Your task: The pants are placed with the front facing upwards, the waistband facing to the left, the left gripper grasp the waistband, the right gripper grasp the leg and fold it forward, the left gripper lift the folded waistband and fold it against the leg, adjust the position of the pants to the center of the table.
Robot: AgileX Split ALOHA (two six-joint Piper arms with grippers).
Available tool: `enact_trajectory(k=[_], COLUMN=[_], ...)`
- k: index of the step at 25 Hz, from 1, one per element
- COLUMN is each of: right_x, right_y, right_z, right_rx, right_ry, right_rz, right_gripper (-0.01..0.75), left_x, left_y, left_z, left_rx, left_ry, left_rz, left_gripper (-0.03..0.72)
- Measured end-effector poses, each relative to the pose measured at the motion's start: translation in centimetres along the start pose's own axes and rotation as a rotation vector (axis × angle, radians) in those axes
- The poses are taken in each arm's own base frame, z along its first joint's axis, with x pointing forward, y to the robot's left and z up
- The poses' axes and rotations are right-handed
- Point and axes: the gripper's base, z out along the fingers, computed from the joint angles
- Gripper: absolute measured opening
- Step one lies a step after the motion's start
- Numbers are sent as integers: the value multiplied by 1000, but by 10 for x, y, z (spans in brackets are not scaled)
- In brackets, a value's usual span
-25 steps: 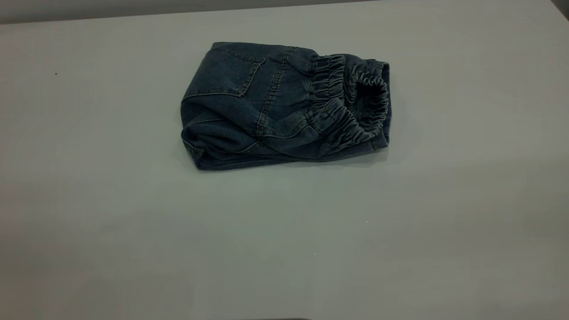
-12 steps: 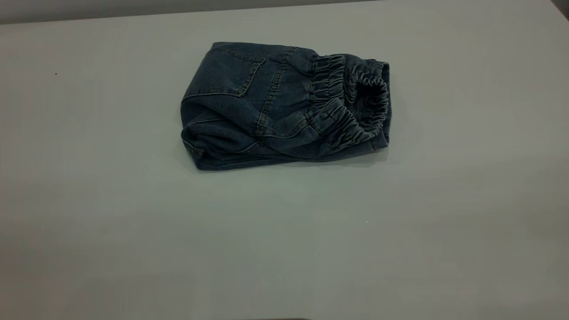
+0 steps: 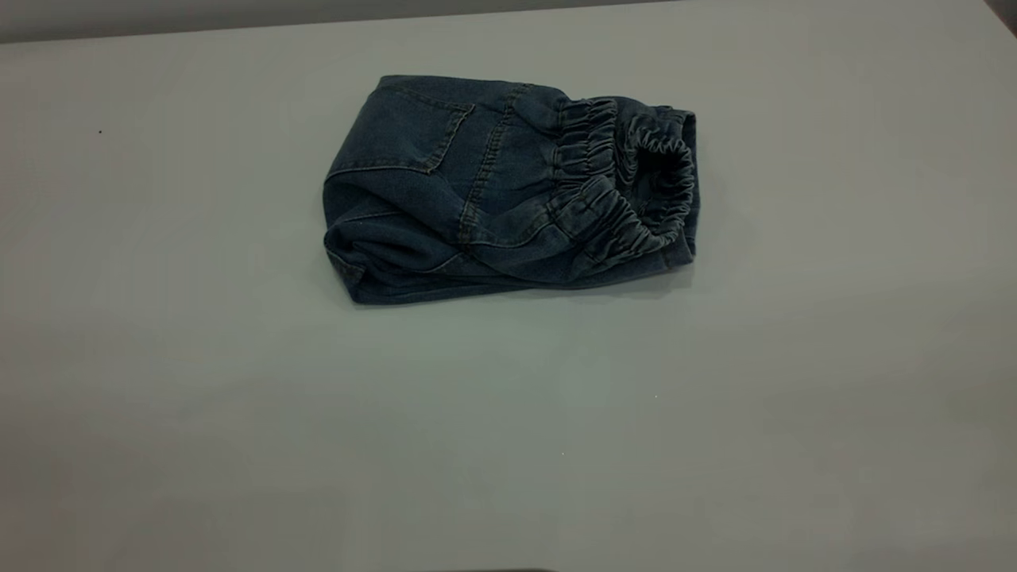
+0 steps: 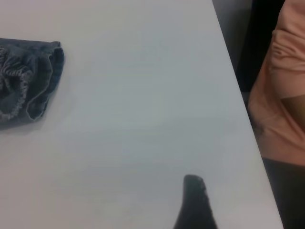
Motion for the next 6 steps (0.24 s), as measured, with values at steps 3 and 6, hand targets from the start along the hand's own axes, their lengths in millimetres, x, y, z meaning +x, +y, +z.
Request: enact_trajectory(k=[3, 6], right_x=[0, 0], right_y=[0, 0], right_z=[0, 0], right_rx=[0, 0], right_ry=[0, 0], right_rz=[2, 3], right_gripper=[438, 438], left_x=[0, 0], left_y=[0, 0], left_z=[0, 0], left_rx=[0, 0], left_ry=[0, 0], left_rz=[0, 0], left_gripper=[519, 519])
